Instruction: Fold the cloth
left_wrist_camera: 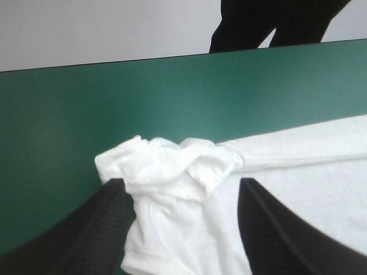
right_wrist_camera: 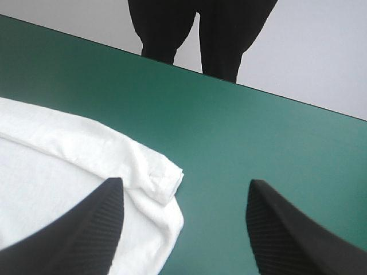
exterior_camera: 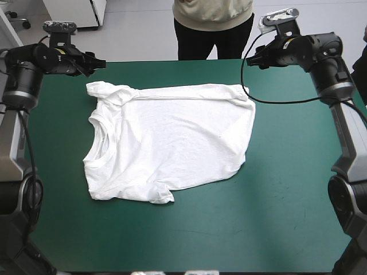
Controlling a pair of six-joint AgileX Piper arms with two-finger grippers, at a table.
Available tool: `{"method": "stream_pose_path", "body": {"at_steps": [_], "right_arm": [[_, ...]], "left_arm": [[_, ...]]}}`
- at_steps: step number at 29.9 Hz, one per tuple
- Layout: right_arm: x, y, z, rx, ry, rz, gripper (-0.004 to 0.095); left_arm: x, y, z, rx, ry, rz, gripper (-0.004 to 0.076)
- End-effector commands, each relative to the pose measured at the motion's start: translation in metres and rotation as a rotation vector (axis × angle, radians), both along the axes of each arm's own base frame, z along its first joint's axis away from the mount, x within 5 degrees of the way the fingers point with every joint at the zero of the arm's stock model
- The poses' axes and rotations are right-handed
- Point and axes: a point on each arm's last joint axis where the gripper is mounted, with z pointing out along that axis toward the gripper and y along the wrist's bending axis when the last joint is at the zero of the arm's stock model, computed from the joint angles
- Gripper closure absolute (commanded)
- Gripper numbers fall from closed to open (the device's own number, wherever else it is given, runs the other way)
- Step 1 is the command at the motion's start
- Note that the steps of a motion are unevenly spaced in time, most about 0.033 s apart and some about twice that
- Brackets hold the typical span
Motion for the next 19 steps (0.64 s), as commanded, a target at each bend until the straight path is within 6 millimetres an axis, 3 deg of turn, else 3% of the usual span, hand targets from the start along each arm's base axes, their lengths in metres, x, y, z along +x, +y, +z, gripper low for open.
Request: {"method": "stream_pose_path", "body": {"at_steps": [1,4,10,13,19], "right_arm": [[-0.047,-0.008,0.057,0.046,-0.110,0.012,0.0382],[-0.071,-0.009,0.072,0.064,-0.096,0.034,0.0409],[-0.119,-0.014,0.084,0.038,0.035,0.066,0.0417],[-0.142,-0.018,0.092,0.041,0.008,0.069,0.0417],[-0.167,-0.022,0.086,0.028,0.009,0.074,0.0418]], "left_arm": [[-0.044,-0.003,0.037,-0.015,-0.072,-0.010,0.0304],[-0.071,-0.005,0.025,-0.046,-0.016,-0.007,0.0304],[-0.134,-0.007,-0.025,-0.061,0.147,0.004,0.0304],[-0.163,-0.007,-0.049,-0.087,0.217,0.041,0.0304],[-0.196,-0.007,-0.098,-0.147,0.327,0.109,0.0304]]}}
